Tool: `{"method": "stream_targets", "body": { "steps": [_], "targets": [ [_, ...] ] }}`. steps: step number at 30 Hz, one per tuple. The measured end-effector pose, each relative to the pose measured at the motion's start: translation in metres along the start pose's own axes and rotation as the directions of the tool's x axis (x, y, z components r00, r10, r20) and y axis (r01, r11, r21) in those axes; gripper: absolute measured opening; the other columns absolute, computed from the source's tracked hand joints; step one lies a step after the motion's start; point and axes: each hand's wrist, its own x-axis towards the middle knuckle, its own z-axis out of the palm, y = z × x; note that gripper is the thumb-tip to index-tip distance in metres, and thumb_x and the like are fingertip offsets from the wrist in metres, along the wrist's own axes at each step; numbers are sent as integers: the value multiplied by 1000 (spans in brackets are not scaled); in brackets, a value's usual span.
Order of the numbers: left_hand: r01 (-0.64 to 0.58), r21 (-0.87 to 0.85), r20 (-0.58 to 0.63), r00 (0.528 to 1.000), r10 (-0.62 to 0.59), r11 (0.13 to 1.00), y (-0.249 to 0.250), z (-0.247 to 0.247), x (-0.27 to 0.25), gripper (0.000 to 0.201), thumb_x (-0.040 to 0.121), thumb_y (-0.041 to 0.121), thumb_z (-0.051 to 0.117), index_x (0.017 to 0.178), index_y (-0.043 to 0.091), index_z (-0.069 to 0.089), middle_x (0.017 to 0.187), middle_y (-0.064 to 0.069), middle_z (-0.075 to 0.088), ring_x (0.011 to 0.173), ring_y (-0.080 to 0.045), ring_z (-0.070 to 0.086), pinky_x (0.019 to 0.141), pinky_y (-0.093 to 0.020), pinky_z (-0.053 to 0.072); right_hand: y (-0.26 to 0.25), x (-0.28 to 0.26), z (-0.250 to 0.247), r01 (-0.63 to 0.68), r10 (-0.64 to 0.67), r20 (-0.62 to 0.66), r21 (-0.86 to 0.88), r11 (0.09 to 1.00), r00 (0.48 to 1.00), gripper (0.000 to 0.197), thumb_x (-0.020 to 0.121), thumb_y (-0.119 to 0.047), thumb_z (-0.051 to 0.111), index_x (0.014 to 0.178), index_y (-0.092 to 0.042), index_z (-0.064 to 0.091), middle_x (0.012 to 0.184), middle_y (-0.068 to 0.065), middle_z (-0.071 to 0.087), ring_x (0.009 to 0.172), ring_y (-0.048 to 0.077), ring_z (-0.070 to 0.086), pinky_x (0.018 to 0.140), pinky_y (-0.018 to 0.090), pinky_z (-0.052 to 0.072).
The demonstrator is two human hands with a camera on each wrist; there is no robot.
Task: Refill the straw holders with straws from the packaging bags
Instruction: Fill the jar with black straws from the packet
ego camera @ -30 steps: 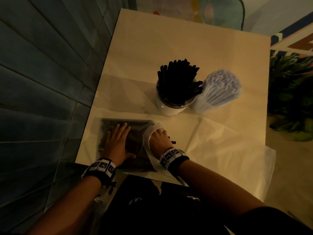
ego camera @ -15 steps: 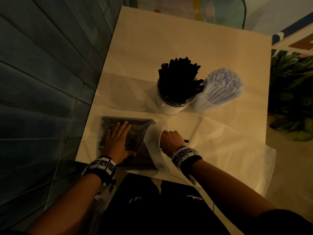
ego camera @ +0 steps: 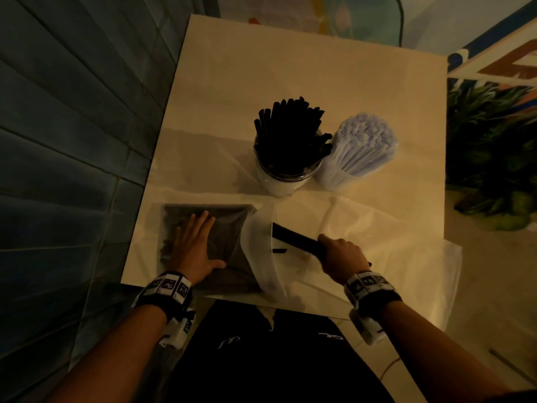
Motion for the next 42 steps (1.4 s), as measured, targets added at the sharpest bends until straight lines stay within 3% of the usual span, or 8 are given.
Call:
{"method": "stream_targets", "body": {
  "steps": [7, 11, 14, 19, 24, 29, 36, 42],
  "targets": [
    [-43, -198, -17, 999, 40, 979, 28, -21, -6, 69, 89, 21, 66, 150, 23, 32, 160, 2, 25, 149, -17, 14, 121, -50, 14, 34, -31, -15, -16, 25, -109, 82, 997, 994, 11, 97, -32, 54, 106, -25, 52, 68, -8, 53, 59, 18, 55, 55, 31, 43],
    [-117, -801, -89, 993, 77, 588, 91, -63, -23, 38, 99, 32, 53, 135, 18, 53, 135, 11, 56, 127, -2, 49, 110, -28, 36, 14, -44, -35, 107, -82, -191, 126, 986, 978, 9, 94, -28, 58, 100, -24, 53, 67, -10, 53, 56, 16, 50, 55, 27, 37],
    [-165, -904, -97, 978, 187, 394, 133, -81, -31, 44, 99, 47, 43, 130, 19, 56, 129, 7, 63, 125, -6, 55, 107, -29, 41, -24, -44, -50, 269, -232, -214, 162, 949, 949, 10, 91, -27, 61, 99, -25, 55, 74, -9, 59, 63, 18, 56, 59, 27, 40],
    [-425, -635, -203, 898, 391, 645, 167, -84, -36, 40, 95, 55, 47, 121, 28, 62, 119, 12, 67, 113, -5, 61, 97, -39, 52, -96, -33, -66, 460, -372, -320, 266, 847, 871, 22, 86, -18, 61, 108, -16, 66, 100, 5, 70, 85, 23, 67, 73, 35, 54],
    [-477, -699, -377, 879, 293, 533, 158, -110, -34, 38, 96, 41, 50, 126, 19, 60, 122, 7, 64, 114, -7, 60, 94, -25, 50, -114, -21, -90, 533, -317, -462, 475, 700, 828, 11, 89, -17, 60, 98, -13, 67, 86, -5, 71, 70, 14, 64, 65, 38, 54],
    [-439, -730, -488, 871, 49, 524, 127, -119, -28, 29, 96, 32, 54, 119, 15, 61, 119, 7, 65, 112, -4, 61, 91, -18, 49, -116, -16, -157, 567, -88, -603, 676, 472, 793, 20, 94, -16, 65, 81, -29, 57, 69, -24, 61, 64, -5, 58, 60, 10, 42],
    [-320, -787, -393, 919, -28, 527, 99, -99, -28, 30, 91, 31, 60, 117, 18, 61, 119, 6, 65, 112, -6, 61, 96, -21, 49, -112, 7, -232, 741, 170, -784, 620, 256, 597, 27, 95, -15, 63, 76, 2, 53, 61, 12, 52, 53, 24, 50, 54, 33, 43],
    [-251, -811, -320, 946, -42, 529, 100, -84, -17, 32, 87, 30, 66, 117, 26, 57, 121, 7, 61, 114, -8, 59, 102, -29, 48, -111, 23, -231, 738, 200, -783, 622, 261, 589, 30, 95, -15, 64, 78, 7, 52, 65, 24, 53, 57, 24, 55, 58, 31, 46]
  ]
}}
